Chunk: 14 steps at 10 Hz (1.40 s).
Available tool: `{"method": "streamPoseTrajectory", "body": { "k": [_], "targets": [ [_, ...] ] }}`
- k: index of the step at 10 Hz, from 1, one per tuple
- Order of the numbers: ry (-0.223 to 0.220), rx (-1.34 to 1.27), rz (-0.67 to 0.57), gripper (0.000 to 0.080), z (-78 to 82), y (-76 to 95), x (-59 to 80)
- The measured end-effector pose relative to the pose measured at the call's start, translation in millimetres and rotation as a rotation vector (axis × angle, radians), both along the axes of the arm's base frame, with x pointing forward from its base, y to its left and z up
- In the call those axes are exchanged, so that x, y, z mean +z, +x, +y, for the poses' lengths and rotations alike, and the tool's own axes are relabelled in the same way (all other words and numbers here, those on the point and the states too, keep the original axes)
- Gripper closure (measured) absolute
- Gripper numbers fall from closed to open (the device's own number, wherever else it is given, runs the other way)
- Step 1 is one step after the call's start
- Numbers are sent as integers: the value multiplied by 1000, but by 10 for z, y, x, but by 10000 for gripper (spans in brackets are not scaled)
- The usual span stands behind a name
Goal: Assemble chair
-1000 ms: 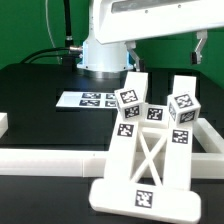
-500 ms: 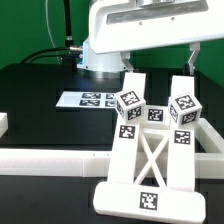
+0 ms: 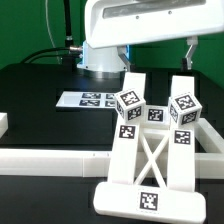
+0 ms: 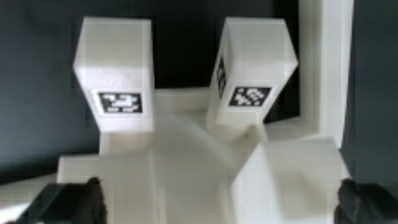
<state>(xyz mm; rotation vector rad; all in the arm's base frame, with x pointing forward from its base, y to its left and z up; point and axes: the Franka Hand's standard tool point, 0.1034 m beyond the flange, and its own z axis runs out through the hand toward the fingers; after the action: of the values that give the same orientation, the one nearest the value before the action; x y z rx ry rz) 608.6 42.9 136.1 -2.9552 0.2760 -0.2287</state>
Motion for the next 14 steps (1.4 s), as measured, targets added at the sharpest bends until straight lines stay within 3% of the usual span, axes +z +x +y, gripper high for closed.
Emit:
{"method": "streamPoseTrajectory", "body": {
  "k": [4,10,14],
  "targets": [
    [1,-3,-11,150,-4,127,5],
    [-4,-3,-26,150,-5,126,24],
    [-5,2,-58,150,-19,128,251]
  ]
}}
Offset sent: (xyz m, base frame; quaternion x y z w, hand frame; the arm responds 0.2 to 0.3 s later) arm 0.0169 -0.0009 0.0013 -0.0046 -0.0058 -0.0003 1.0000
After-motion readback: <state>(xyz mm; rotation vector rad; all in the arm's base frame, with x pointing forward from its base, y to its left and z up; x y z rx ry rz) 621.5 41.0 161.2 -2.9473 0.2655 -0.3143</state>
